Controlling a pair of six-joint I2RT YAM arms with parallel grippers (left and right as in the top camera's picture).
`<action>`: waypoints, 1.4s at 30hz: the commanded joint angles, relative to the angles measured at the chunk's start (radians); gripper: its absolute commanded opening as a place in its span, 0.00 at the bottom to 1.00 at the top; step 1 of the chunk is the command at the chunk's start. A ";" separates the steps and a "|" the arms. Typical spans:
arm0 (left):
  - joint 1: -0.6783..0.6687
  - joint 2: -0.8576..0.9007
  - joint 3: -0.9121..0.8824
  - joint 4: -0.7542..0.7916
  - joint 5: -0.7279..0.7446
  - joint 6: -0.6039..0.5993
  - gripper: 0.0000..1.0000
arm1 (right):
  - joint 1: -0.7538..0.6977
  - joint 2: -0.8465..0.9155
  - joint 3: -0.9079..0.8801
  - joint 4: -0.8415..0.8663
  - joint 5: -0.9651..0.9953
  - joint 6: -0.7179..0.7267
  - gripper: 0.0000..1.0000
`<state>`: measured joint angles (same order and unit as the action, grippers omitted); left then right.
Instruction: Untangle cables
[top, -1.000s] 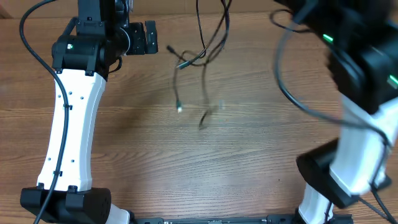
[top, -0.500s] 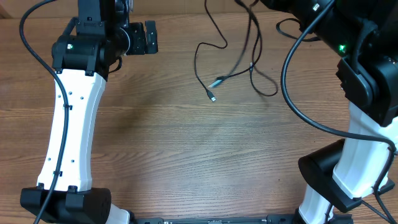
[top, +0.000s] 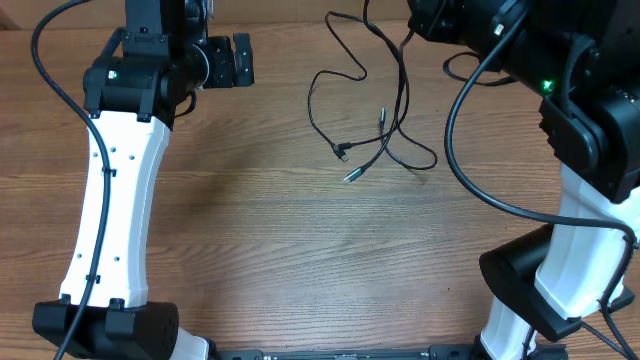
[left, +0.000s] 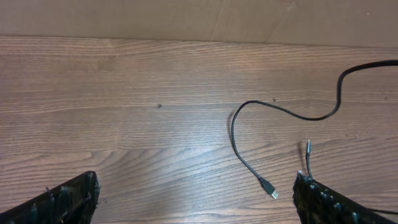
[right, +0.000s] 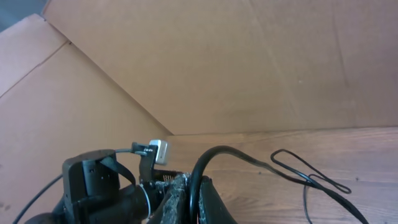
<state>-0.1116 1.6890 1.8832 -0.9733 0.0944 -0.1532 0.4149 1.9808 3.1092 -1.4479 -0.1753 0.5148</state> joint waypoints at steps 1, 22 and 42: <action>-0.006 0.000 0.006 0.051 -0.005 0.013 1.00 | 0.005 -0.004 0.006 -0.006 0.003 -0.047 0.04; -0.009 0.052 0.003 -0.012 0.679 0.910 0.99 | 0.005 -0.004 0.006 -0.057 -0.307 -0.172 0.04; -0.007 0.140 0.003 0.002 0.602 1.159 0.10 | -0.037 -0.004 0.006 -0.044 -0.601 -0.172 0.04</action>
<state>-0.1162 1.8225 1.8824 -0.9722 0.6807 0.9794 0.3965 1.9812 3.1092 -1.4906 -0.7597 0.3546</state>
